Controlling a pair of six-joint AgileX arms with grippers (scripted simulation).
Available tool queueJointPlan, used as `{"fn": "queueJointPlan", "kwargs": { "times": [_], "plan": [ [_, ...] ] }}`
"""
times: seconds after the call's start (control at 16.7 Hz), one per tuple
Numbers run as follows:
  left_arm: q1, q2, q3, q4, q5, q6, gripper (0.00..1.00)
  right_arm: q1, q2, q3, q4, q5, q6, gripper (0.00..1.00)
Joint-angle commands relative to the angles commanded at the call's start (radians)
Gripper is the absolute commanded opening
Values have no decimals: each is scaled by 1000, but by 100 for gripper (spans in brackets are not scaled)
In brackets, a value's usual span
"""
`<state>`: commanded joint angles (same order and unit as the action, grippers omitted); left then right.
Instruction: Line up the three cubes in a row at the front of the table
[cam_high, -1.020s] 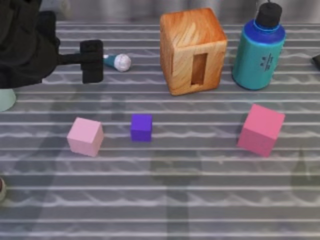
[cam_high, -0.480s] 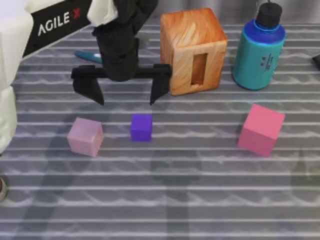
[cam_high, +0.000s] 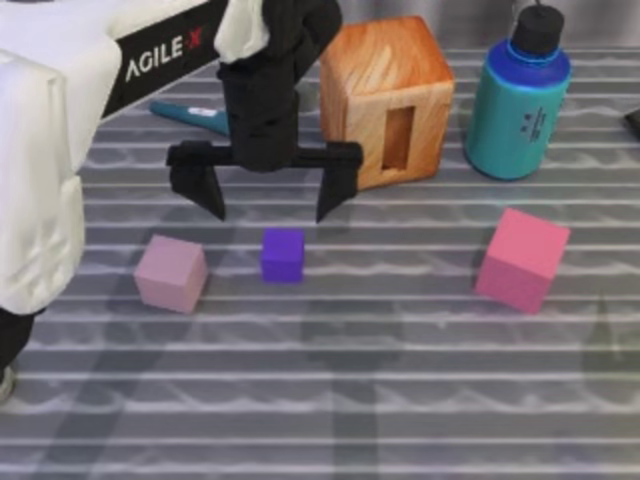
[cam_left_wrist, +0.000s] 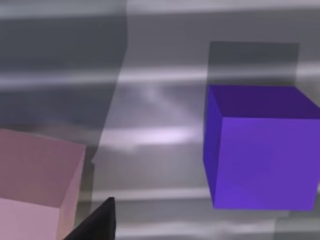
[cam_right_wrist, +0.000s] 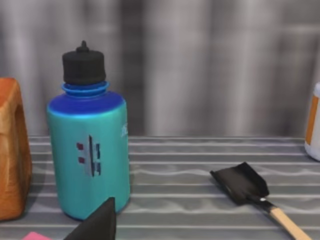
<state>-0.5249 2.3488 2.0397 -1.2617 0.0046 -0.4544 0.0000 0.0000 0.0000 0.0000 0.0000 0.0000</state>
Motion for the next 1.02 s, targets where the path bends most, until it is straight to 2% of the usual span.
{"fn": "queueJointPlan", "kwargs": {
  "times": [0.24,0.6,0.9,1.02],
  "plan": [
    [4,9,-36,42,0,4,100,0,0,0,0,0,0,100],
    [2,79,-187,272,1,3,100,0,0,0,0,0,0,100],
    [1,89,-206,295,1,2,100,0,0,0,0,0,0,100],
    [1,89,-206,295,1,2,85,0,0,0,0,0,0,100]
  ]
}}
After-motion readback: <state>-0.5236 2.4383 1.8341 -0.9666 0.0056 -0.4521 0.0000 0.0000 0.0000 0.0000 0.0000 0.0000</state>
